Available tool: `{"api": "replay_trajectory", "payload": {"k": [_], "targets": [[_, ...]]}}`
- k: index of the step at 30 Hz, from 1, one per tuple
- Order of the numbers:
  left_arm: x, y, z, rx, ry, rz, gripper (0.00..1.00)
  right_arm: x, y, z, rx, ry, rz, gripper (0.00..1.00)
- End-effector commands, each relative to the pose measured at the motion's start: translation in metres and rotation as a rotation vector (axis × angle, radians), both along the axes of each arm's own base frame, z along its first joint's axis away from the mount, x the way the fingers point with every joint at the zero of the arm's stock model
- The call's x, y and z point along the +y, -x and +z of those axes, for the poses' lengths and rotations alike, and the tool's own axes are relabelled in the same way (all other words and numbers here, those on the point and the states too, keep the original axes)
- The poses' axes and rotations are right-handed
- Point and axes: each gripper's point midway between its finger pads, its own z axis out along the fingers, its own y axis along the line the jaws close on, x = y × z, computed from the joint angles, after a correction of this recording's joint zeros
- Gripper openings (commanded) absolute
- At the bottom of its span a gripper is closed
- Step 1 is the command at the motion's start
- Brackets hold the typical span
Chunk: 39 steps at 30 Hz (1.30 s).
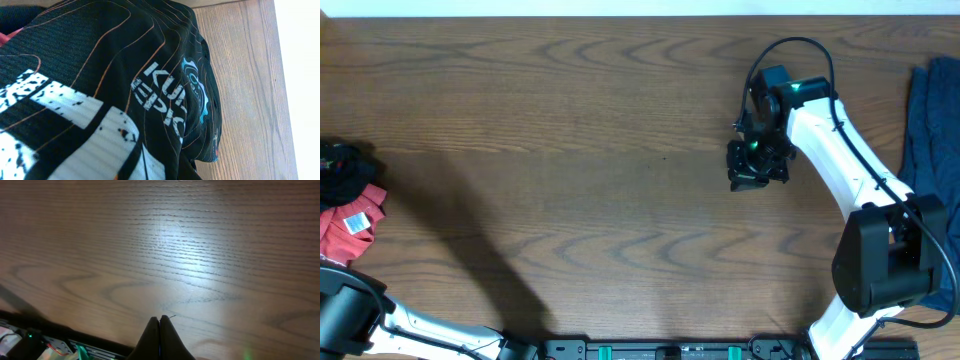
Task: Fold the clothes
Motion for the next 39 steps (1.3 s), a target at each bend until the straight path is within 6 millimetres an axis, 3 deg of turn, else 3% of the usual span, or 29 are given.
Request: {"api": "replay_trajectory", "payload": {"k": [1,3,5,7,11,18,23,24,26,31,39], "targets": [[0.001,0.003,-0.012,0.013,0.028,0.013,0.09,0.007,0.002,0.001,0.004,-0.013,0.002,0.01],[0.001,0.002,-0.011,-0.001,0.040,0.024,0.30,0.007,0.002,0.001,0.005,-0.013,0.003,0.01],[0.001,-0.003,-0.007,-0.029,0.040,0.011,0.36,0.007,0.002,0.001,0.005,-0.013,0.003,0.01],[0.000,-0.010,-0.001,-0.075,0.035,-0.013,0.49,0.007,0.002,0.001,0.005,-0.013,0.003,0.01],[0.003,-0.022,0.012,-0.163,0.031,-0.026,0.65,0.007,0.002,0.001,0.005,-0.013,0.002,0.01],[0.009,-0.023,0.016,-0.201,0.076,0.052,0.71,0.007,0.002,0.001,0.005,-0.013,0.002,0.01],[0.000,-0.022,0.013,-0.203,0.138,0.059,0.72,0.007,0.002,0.001,0.005,-0.013,0.003,0.01],[-0.001,-0.022,0.012,-0.201,0.151,0.066,0.79,0.007,0.002,0.001,0.005,-0.013,0.003,0.01],[-0.003,-0.021,0.011,-0.203,0.185,0.094,0.83,0.007,0.003,0.001,0.008,-0.012,0.003,0.01],[-0.010,-0.031,0.018,-0.257,0.218,0.067,0.85,0.006,0.007,0.001,0.023,-0.008,0.003,0.01],[-0.020,-0.027,0.012,-0.231,0.279,0.079,0.91,0.006,0.008,0.002,0.030,-0.006,0.003,0.01]]}}
